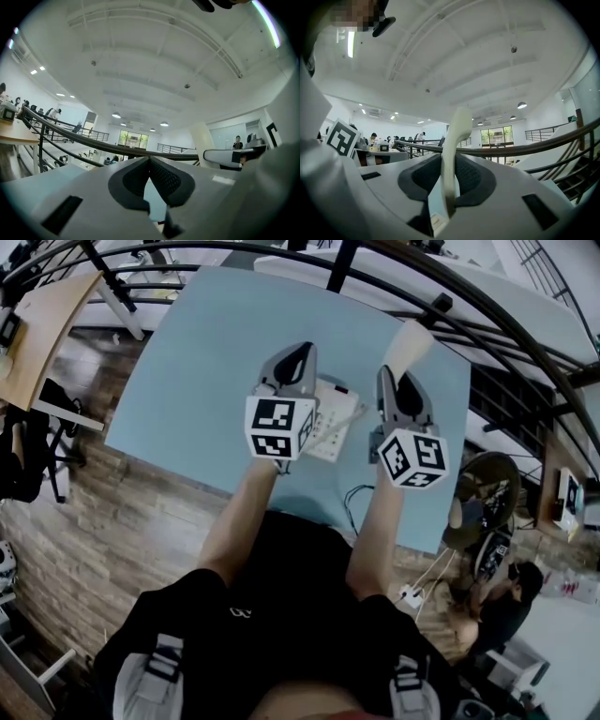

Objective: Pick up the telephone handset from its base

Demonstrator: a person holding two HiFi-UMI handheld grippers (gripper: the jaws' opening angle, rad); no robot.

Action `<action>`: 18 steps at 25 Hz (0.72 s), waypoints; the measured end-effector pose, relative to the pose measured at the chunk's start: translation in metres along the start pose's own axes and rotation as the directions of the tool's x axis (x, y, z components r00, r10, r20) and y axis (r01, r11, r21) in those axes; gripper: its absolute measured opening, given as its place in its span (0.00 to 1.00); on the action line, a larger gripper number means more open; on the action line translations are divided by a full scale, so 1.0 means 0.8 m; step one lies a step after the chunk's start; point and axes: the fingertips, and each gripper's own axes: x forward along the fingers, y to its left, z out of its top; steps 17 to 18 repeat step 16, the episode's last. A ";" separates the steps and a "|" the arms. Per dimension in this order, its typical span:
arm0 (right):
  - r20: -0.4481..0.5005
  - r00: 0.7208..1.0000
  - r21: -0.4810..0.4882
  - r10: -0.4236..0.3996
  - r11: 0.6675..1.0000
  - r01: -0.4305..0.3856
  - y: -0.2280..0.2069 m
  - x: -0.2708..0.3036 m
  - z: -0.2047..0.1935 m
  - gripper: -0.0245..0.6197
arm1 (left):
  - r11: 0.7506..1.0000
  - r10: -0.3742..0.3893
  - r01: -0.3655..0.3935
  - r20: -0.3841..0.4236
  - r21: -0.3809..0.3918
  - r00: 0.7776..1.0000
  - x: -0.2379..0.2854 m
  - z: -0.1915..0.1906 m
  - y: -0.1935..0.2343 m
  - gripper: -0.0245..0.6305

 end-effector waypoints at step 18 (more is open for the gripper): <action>0.009 1.000 -0.022 0.014 1.000 -0.014 -0.012 -0.023 -0.002 0.17 | 1.000 0.011 -0.011 -0.011 0.007 1.000 -0.012 -0.010 -0.022 0.04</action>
